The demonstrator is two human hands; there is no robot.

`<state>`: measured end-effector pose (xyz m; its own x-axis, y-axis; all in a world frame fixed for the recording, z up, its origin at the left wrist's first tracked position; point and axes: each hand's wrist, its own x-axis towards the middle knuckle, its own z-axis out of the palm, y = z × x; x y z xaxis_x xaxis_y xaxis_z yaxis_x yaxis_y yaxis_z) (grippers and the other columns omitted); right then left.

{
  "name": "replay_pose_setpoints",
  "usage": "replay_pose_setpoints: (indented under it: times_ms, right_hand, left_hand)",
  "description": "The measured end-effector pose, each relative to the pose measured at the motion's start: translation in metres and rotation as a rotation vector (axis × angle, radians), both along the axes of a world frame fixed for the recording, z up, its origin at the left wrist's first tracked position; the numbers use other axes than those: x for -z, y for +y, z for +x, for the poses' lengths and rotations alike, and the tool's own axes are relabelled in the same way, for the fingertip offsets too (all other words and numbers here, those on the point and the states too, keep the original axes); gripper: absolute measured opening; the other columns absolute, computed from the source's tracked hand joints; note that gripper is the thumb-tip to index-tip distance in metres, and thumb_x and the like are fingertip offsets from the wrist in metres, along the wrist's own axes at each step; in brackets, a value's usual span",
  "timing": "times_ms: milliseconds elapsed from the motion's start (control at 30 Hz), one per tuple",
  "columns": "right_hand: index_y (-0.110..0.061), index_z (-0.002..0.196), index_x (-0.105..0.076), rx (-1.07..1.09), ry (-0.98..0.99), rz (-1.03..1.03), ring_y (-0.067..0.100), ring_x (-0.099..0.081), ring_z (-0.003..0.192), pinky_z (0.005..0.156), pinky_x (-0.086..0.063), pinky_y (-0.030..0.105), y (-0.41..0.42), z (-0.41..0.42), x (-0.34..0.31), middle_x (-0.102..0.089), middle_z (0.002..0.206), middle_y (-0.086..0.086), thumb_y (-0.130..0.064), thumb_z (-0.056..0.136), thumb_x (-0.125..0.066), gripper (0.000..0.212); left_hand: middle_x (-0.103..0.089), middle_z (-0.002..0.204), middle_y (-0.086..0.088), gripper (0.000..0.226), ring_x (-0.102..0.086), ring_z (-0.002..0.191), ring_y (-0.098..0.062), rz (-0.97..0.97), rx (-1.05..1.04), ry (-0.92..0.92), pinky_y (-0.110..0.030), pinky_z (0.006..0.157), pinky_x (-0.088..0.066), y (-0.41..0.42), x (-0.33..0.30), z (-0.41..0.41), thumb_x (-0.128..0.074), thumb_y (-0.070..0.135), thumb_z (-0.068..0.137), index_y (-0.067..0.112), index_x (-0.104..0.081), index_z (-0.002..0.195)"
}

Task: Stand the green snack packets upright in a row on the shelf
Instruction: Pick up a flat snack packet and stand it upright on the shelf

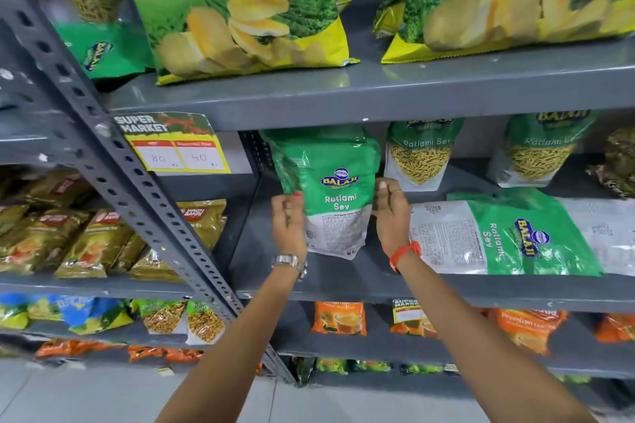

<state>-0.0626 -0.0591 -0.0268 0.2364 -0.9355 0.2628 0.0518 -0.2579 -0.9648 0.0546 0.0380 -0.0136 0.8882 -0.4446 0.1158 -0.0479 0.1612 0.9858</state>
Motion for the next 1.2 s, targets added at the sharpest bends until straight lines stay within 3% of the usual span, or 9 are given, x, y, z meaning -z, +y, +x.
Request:
replay_pose_setpoints:
  times_ms: [233,367,467,600,733,867,1000,1067,1200]
  right_hand:
    - [-0.015,0.12,-0.041,-0.163,0.025,0.109,0.034,-0.061,0.079,0.067,-0.058,0.053,0.013,-0.005,0.004,-0.056,0.096,0.01,0.014,0.084,-0.046,0.046]
    - [-0.025,0.111,-0.039,-0.229,0.009,0.159,0.023,-0.056,0.06,0.047,-0.056,0.026,0.019,0.001,0.006,-0.053,0.097,0.015,0.004,0.084,-0.058,0.043]
    - [-0.023,0.111,-0.042,-0.183,0.123,0.097,0.02,-0.054,0.062,0.062,-0.056,0.042,0.016,0.001,0.008,-0.053,0.096,0.011,-0.007,0.076,-0.072,0.048]
    - [-0.026,0.111,-0.043,-0.178,0.216,0.024,0.015,-0.054,0.07,0.067,-0.052,0.03,0.007,0.002,0.009,-0.048,0.107,0.003,-0.022,0.065,-0.082,0.06]
    - [-0.022,0.115,-0.045,-0.197,0.056,0.12,0.015,-0.054,0.095,0.073,-0.047,0.008,-0.004,0.013,0.007,-0.048,0.124,0.008,-0.026,0.078,-0.071,0.045]
    - [-0.012,0.13,-0.041,-0.213,0.008,0.138,0.013,-0.043,0.12,0.102,-0.035,0.025,-0.02,0.023,0.002,-0.046,0.13,0.002,-0.022,0.088,-0.058,0.046]
    - [-0.01,0.136,-0.036,-0.319,-0.039,0.207,0.012,-0.045,0.12,0.091,-0.042,0.009,-0.03,0.034,-0.004,-0.049,0.133,0.004,-0.018,0.093,-0.051,0.046]
    - [-0.007,0.132,-0.041,-0.355,-0.048,0.224,0.017,-0.051,0.118,0.087,-0.045,0.011,-0.033,0.04,-0.004,-0.053,0.132,0.011,-0.017,0.094,-0.047,0.04]
    - [-0.002,0.122,-0.047,-0.346,-0.053,0.216,0.021,-0.055,0.111,0.077,-0.05,0.006,-0.03,0.048,-0.004,-0.057,0.126,0.017,-0.014,0.095,-0.045,0.03]
  left_hand:
    - [-0.038,0.124,-0.001,0.095,-0.04,0.118,-0.016,0.243,0.318,-0.361,-0.026,0.101,-0.035,0.007,0.017,-0.018,-0.077,0.038,0.046,0.016,-0.03,0.126]
    - [-0.041,0.124,0.005,0.097,-0.043,0.118,-0.015,0.277,0.348,-0.32,-0.029,0.1,-0.038,0.004,0.016,-0.013,-0.074,0.033,0.047,0.015,-0.025,0.13]
    - [-0.047,0.113,0.017,0.084,-0.05,0.108,-0.01,0.283,0.371,-0.292,-0.027,0.093,-0.043,0.001,0.017,-0.009,-0.072,0.009,0.058,0.018,-0.027,0.128]
    - [-0.056,0.105,0.001,0.064,-0.058,0.093,-0.023,0.343,0.242,-0.328,-0.035,0.082,-0.051,-0.006,0.017,-0.007,-0.063,0.0,0.064,0.012,-0.037,0.122]
    - [-0.056,0.081,0.001,0.046,-0.054,0.071,-0.02,0.3,0.098,-0.15,-0.019,0.059,-0.049,-0.009,0.013,0.004,-0.046,-0.015,0.068,0.006,-0.051,0.109]
    - [-0.044,0.065,0.001,0.039,-0.047,0.051,-0.005,0.272,0.127,0.147,-0.007,0.033,-0.037,-0.014,0.002,0.029,-0.034,-0.026,0.07,0.007,-0.046,0.086]
    - [-0.051,0.028,0.006,0.045,-0.051,0.039,-0.012,0.204,0.18,0.266,-0.019,0.044,-0.036,-0.015,-0.004,0.062,-0.035,-0.028,0.067,0.005,-0.048,0.039]
    - [-0.06,0.033,0.009,0.051,-0.059,0.041,-0.007,0.063,0.23,0.332,-0.022,0.054,-0.043,-0.012,-0.009,0.072,-0.041,-0.022,0.066,0.009,-0.058,0.029]
    - [-0.064,0.106,-0.01,0.034,-0.057,0.104,-0.024,0.029,0.332,0.439,-0.039,0.098,-0.039,-0.009,-0.018,0.07,-0.031,0.01,0.096,0.002,-0.059,0.113]
